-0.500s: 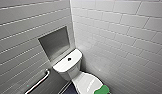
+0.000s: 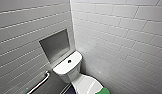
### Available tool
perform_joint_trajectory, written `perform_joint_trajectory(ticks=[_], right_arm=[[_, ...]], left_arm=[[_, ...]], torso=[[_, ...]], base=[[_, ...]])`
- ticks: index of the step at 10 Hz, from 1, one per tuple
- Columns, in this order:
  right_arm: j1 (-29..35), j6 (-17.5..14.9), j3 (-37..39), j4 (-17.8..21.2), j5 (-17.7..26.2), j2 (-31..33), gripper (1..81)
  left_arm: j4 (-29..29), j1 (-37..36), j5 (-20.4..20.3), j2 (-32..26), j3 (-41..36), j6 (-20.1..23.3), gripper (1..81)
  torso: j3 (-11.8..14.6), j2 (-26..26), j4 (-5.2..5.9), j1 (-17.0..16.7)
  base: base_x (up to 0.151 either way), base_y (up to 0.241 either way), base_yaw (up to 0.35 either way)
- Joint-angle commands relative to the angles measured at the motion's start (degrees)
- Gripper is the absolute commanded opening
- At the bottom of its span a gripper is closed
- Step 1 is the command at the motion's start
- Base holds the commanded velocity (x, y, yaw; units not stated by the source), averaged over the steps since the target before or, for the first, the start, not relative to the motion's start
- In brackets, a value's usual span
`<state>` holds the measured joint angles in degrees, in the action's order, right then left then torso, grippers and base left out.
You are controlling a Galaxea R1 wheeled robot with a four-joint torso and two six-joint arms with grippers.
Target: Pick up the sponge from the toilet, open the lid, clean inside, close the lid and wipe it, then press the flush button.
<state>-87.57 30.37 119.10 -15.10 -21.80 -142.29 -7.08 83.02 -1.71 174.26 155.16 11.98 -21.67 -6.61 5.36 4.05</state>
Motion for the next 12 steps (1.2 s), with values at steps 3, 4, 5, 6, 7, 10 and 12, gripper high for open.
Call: perform_joint_trajectory(ticks=[3, 4, 5, 6, 7, 10, 12], right_arm=[[4.71, 7.69, -4.85, -0.63, -7.03, 7.07, 81.1], [5.33, 8.47, -4.86, -0.72, -7.03, 7.34, 81.1], [5.77, 9.01, -4.68, -0.72, -7.12, 7.43, 81.1], [6.21, 10.15, -4.42, -0.72, -7.73, 7.61, 81.1], [6.99, 11.8, -3.8, -0.54, -8.96, 7.69, 81.1], [10.34, 14.19, -4.59, -0.98, -9.14, 8.13, 81.1], [13.41, 14.19, -4.24, -1.07, -7.83, 7.08, 81.1]], left_arm=[[0.58, -0.44, 4.26, -0.32, -0.12, 0.41, 81.1], [0.66, -0.44, 4.26, -0.32, -0.12, 0.41, 81.1], [0.67, -0.44, 4.26, -0.32, -0.03, 0.41, 81.1], [0.67, -0.44, 4.26, -0.58, -0.03, 0.41, 81.1], [0.67, -0.44, 4.26, -0.76, -0.03, 0.41, 81.1], [0.58, -0.18, 4.26, -0.93, -0.03, 0.41, 81.1], [0.67, -0.18, 4.26, -0.76, -0.12, 0.41, 81.1]], torso=[[-6.29, -8.99, 0.0, 5.64], [-7.57, -10.43, 0.0, 6.56], [-9.64, -12.62, 0.0, 7.93], [-6.27, -14.74, 0.0, 9.31], [-7.6, -16.35, 0.0, 10.38], [-8.78, -21.66, 0.0, 13.77], [-8.81, -31.35, 0.0, 19.96]], base=[[0.0, 0.0, 0.0], [0.0, 0.0, 0.0], [0.0, 0.0, 0.0], [0.0, 0.0, 0.0], [0.0, 0.0, 0.0], [0.0, 0.0, 0.0], [0.0, 0.0, 0.0]])
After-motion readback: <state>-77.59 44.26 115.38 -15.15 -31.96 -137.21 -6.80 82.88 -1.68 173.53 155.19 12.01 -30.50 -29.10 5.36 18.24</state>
